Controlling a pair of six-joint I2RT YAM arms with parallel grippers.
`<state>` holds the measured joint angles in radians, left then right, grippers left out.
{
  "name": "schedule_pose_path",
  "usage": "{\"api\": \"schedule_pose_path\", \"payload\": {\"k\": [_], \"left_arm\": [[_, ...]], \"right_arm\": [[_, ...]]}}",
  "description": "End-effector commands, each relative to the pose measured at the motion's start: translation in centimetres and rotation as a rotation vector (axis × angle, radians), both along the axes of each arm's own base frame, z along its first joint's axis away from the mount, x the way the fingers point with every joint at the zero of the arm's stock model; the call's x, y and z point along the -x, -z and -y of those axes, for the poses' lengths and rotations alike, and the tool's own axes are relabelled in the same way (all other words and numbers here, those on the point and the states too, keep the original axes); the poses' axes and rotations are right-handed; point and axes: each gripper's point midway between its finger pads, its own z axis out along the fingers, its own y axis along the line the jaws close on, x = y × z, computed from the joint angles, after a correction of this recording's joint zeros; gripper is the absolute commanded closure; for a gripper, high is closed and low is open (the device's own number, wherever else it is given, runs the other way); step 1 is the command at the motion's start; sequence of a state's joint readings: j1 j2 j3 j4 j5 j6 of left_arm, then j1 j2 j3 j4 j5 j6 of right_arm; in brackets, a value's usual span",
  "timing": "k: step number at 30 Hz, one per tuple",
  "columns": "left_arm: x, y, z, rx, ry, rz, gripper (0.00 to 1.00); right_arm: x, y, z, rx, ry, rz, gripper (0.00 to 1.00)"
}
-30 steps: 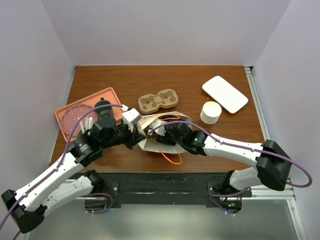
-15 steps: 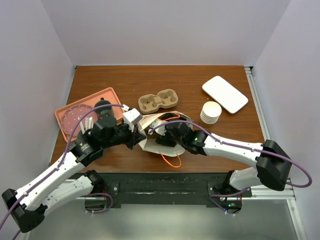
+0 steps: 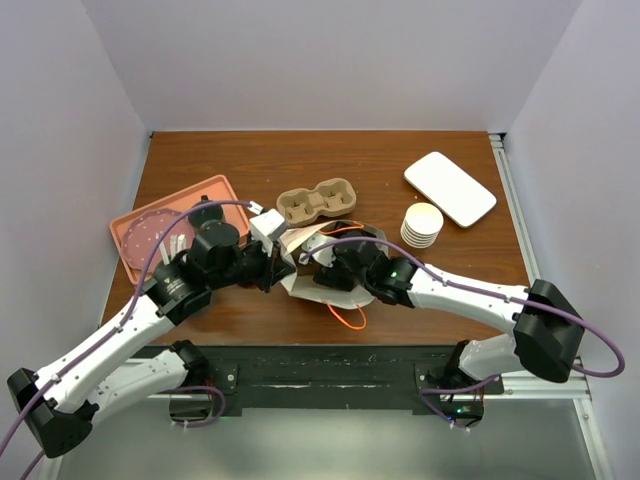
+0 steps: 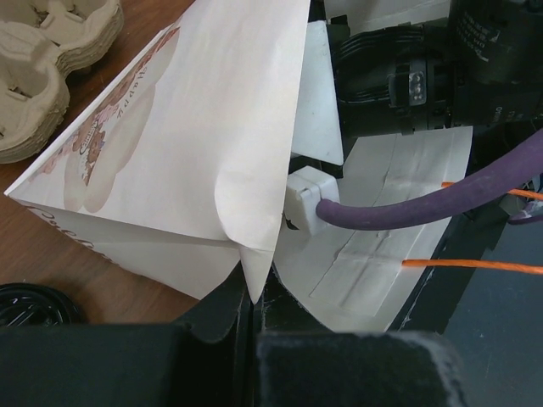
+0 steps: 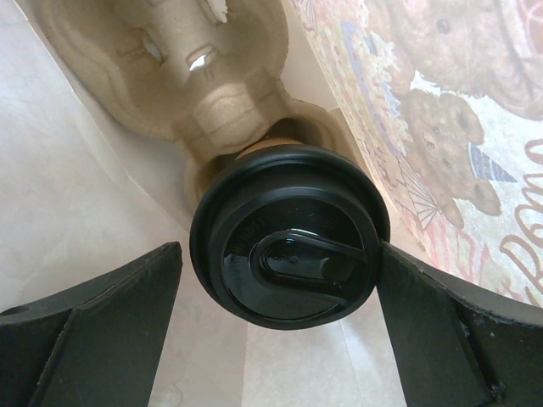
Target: Pack the takeout coffee
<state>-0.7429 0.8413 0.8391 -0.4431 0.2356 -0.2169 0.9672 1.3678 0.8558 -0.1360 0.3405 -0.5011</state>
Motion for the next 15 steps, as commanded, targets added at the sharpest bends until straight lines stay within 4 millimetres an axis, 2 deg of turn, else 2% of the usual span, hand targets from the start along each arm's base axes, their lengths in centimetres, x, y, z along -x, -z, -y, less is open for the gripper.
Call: {"api": "schedule_pose_path", "payload": {"k": [1, 15], "left_arm": [[0.0, -3.4, 1.0, 0.078, 0.017, 0.03, 1.0], [0.2, -3.6, 1.7, 0.097, 0.023, -0.025, 1.0]], "right_arm": [[-0.7, -2.4, 0.4, -0.056, 0.045, 0.013, 0.01], [-1.3, -4.4, 1.4, -0.085, 0.091, 0.025, 0.01]]}}
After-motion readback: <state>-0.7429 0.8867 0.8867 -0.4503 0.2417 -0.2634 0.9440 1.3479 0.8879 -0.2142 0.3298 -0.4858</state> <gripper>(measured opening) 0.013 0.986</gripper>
